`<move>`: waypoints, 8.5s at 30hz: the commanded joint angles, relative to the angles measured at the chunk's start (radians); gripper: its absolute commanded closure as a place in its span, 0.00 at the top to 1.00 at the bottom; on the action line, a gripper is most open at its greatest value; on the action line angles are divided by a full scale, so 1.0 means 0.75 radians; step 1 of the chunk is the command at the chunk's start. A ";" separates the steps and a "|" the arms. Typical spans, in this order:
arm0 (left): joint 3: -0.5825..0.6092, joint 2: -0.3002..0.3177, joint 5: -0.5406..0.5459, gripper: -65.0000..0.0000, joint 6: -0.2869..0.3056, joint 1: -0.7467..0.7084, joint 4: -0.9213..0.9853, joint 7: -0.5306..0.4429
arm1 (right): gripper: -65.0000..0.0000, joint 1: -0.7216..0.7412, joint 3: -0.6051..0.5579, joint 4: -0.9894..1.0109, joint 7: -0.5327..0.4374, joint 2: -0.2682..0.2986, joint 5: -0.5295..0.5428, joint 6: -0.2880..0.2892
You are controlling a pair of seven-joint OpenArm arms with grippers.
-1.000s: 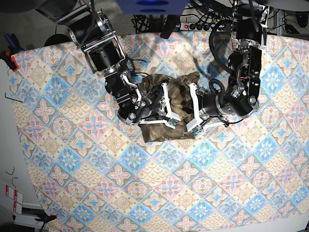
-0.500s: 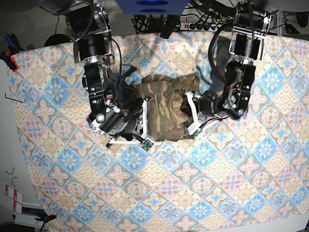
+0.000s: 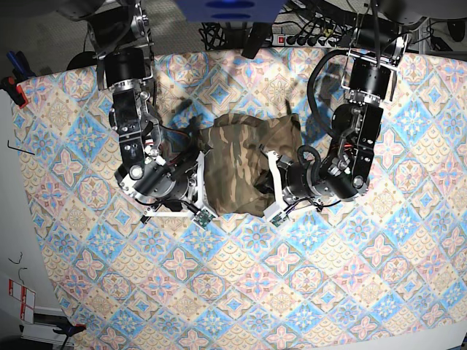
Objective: Fold the T-shirt properly
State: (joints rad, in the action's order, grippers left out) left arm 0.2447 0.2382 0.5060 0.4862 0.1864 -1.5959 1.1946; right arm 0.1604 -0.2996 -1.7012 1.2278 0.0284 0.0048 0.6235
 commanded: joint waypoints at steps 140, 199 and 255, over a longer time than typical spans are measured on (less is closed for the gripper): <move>-0.464 -0.004 -0.512 0.00 -0.404 -0.900 -0.400 -0.972 | 0.07 -0.600 0.806 -0.349 -0.331 -0.247 -0.574 0.099; -0.385 -0.049 -0.756 0.00 -0.396 -1.405 0.302 -1.318 | 0.07 -1.136 1.031 0.060 -0.711 -0.247 -0.408 0.099; -0.319 -0.214 -1.001 0.00 -0.954 -0.403 2.128 -1.888 | 0.07 -0.325 1.890 2.169 -1.906 0.010 -1.274 -0.429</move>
State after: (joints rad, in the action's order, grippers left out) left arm 0.0032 0.0719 -0.2401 -0.2234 -0.1066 -0.0017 -0.2176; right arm -0.0834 1.1141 -0.0753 -0.1951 0.0422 -0.9562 0.2955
